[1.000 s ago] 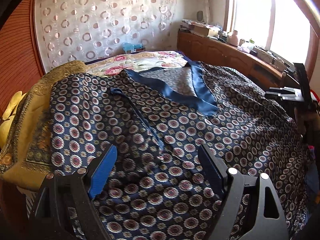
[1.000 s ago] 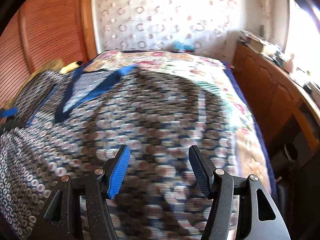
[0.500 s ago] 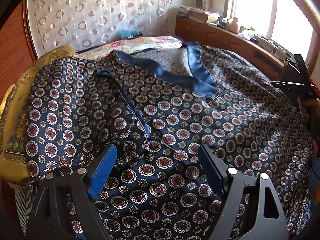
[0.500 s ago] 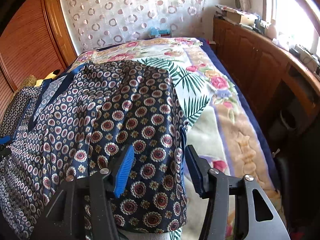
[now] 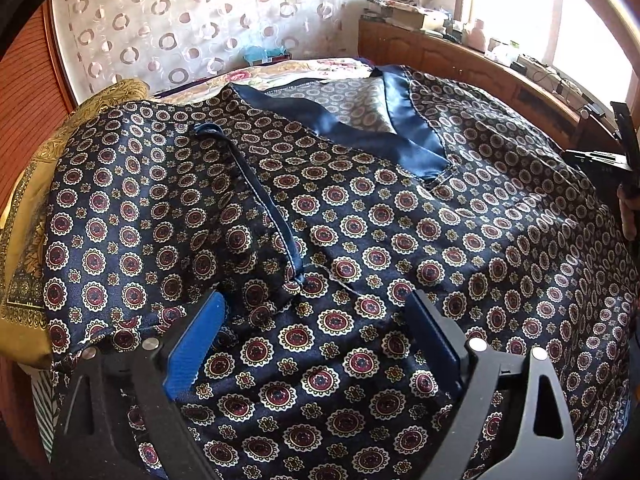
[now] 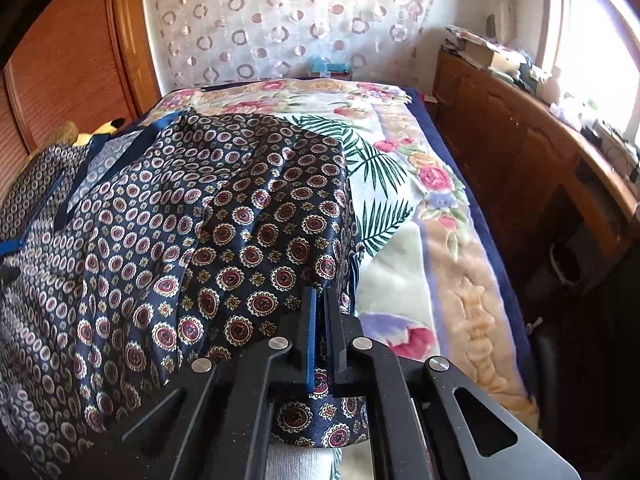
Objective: Fold small clothes
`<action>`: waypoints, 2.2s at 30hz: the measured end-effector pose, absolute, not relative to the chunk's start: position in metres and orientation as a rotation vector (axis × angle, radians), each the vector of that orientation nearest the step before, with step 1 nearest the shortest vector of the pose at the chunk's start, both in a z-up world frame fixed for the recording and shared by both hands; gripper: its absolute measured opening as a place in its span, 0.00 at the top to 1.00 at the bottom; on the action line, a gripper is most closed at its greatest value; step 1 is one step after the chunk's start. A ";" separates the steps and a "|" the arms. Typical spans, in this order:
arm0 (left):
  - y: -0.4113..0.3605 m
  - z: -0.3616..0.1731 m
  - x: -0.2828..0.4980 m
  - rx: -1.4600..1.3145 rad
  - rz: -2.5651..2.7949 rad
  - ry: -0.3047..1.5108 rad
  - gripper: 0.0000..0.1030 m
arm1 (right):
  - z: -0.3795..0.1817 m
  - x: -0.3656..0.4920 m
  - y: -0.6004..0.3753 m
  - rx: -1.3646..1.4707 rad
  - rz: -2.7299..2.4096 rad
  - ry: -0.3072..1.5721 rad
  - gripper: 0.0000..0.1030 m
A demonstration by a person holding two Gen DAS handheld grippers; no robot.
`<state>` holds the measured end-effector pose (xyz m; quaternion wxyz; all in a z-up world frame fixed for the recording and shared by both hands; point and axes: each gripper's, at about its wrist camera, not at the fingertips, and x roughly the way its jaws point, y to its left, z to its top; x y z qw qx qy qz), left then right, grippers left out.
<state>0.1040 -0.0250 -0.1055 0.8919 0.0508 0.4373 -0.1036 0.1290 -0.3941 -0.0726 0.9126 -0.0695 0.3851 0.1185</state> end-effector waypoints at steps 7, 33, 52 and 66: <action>-0.025 -0.106 0.104 0.106 -0.213 0.910 0.10 | -0.054 0.118 -0.375 -0.163 0.270 0.704 0.99; -0.027 -0.107 0.111 0.114 -0.219 0.928 0.00 | -0.062 0.094 -0.294 -0.224 0.468 0.713 0.84; -0.041 -0.044 0.117 0.056 -0.200 0.581 0.00 | -0.078 0.141 -0.348 -0.093 0.309 0.786 0.61; -0.059 -0.035 0.134 0.036 -0.265 0.580 0.00 | -0.074 0.163 -0.322 -0.130 0.411 0.768 0.98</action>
